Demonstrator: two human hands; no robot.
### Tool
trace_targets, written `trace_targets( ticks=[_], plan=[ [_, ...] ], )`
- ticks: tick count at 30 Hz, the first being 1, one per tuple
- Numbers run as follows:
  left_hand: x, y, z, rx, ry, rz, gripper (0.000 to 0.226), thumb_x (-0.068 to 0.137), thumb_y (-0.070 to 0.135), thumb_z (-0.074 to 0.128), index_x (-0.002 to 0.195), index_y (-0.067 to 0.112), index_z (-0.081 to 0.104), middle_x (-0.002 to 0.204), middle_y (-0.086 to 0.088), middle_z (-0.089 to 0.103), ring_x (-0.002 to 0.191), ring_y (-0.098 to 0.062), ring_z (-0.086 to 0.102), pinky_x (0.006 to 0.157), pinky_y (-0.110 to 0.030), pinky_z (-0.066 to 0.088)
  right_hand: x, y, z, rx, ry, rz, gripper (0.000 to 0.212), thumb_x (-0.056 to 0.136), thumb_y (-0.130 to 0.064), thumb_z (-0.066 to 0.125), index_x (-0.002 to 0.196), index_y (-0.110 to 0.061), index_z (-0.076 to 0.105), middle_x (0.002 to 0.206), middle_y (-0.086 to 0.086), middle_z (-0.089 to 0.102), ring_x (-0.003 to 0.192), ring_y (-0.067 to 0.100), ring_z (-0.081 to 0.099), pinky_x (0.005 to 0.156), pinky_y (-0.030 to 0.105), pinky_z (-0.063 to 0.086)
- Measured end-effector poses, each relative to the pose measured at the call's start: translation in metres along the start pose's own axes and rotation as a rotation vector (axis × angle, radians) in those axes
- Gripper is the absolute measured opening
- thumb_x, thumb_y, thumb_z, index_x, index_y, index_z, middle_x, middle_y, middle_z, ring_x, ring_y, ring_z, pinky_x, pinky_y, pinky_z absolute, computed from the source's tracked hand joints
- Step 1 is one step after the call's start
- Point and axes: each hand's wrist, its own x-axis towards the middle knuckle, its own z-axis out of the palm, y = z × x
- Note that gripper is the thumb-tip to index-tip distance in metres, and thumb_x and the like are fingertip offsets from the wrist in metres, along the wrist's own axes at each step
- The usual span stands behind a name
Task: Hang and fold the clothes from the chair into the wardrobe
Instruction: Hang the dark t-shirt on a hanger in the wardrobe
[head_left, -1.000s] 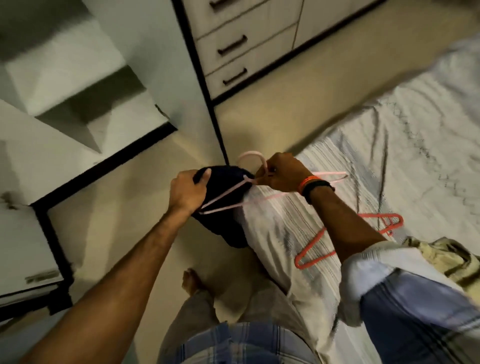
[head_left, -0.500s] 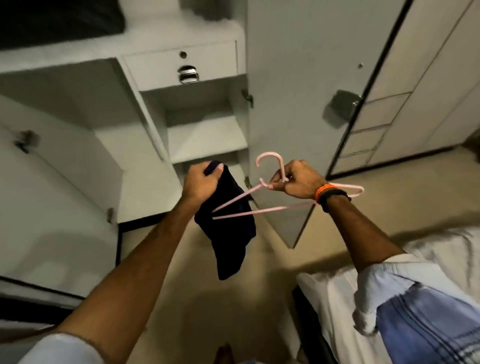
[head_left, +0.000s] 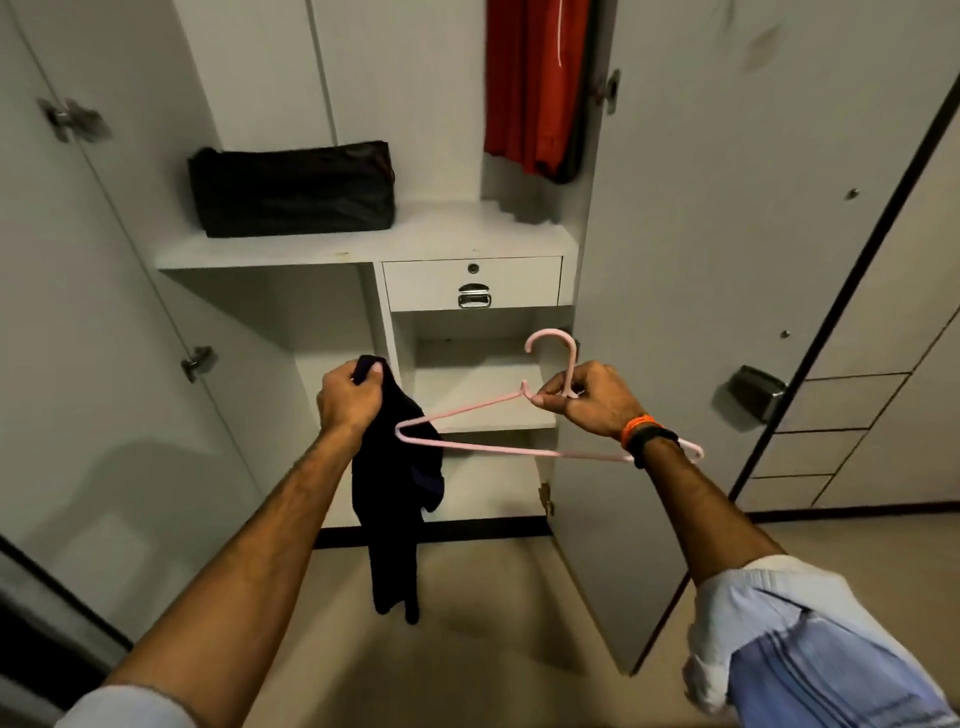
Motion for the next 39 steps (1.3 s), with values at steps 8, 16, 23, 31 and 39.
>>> trace_targets(
  ticks=[8, 16, 23, 31, 39],
  plan=[
    [0.005, -0.012, -0.02, 0.014, 0.077, -0.086, 0.027, 0.096, 0.029, 0.061, 0.115, 0.013, 0.07, 0.106, -0.006, 0.07, 0.092, -0.021, 0.061, 0.079, -0.027, 0.046, 0.013, 0.005, 0.018, 0.06, -0.015, -0.032, 0.02, 0.086, -0.028, 0.074, 0.093, -0.011, 0.078, 0.086, -0.006, 0.069, 0.077, 0.004, 0.057, 0.064, 0.016, 0.04],
    [-0.005, -0.004, -0.024, 0.39, -0.006, 0.117, 0.023, 0.094, 0.034, 0.063, 0.104, 0.018, 0.075, 0.09, -0.004, 0.07, 0.091, -0.026, 0.065, 0.075, -0.027, 0.047, 0.018, -0.007, 0.045, 0.085, -0.121, -0.115, 0.018, 0.085, -0.031, 0.076, 0.092, -0.015, 0.079, 0.095, -0.001, 0.075, 0.087, 0.012, 0.062, 0.073, 0.019, 0.045],
    [-0.016, 0.022, -0.01, 0.677, -0.129, 0.366, 0.025, 0.092, 0.041, 0.063, 0.106, 0.024, 0.075, 0.094, -0.007, 0.072, 0.086, -0.027, 0.063, 0.078, -0.034, 0.054, 0.018, -0.027, 0.063, 0.094, -0.16, -0.15, 0.017, 0.085, -0.03, 0.076, 0.093, -0.015, 0.079, 0.091, -0.003, 0.074, 0.083, 0.005, 0.059, 0.07, 0.016, 0.042],
    [-0.03, 0.074, 0.001, 0.444, -0.308, 0.449, 0.012, 0.09, 0.022, 0.067, 0.095, 0.02, 0.077, 0.084, -0.002, 0.072, 0.079, -0.019, 0.066, 0.067, -0.026, 0.049, 0.018, -0.045, 0.081, 0.16, -0.137, -0.18, 0.015, 0.083, -0.033, 0.077, 0.09, -0.02, 0.081, 0.091, -0.009, 0.075, 0.086, 0.006, 0.064, 0.077, 0.019, 0.047],
    [-0.017, 0.08, -0.002, 0.045, -0.627, 0.143, 0.015, 0.094, 0.006, 0.062, 0.103, 0.003, 0.074, 0.091, -0.005, 0.075, 0.079, -0.01, 0.067, 0.07, -0.021, 0.057, 0.019, -0.049, 0.09, 0.292, -0.015, -0.088, 0.02, 0.08, -0.016, 0.077, 0.063, -0.02, 0.069, 0.065, -0.006, 0.066, 0.059, 0.006, 0.057, 0.059, 0.023, 0.047]
  ],
)
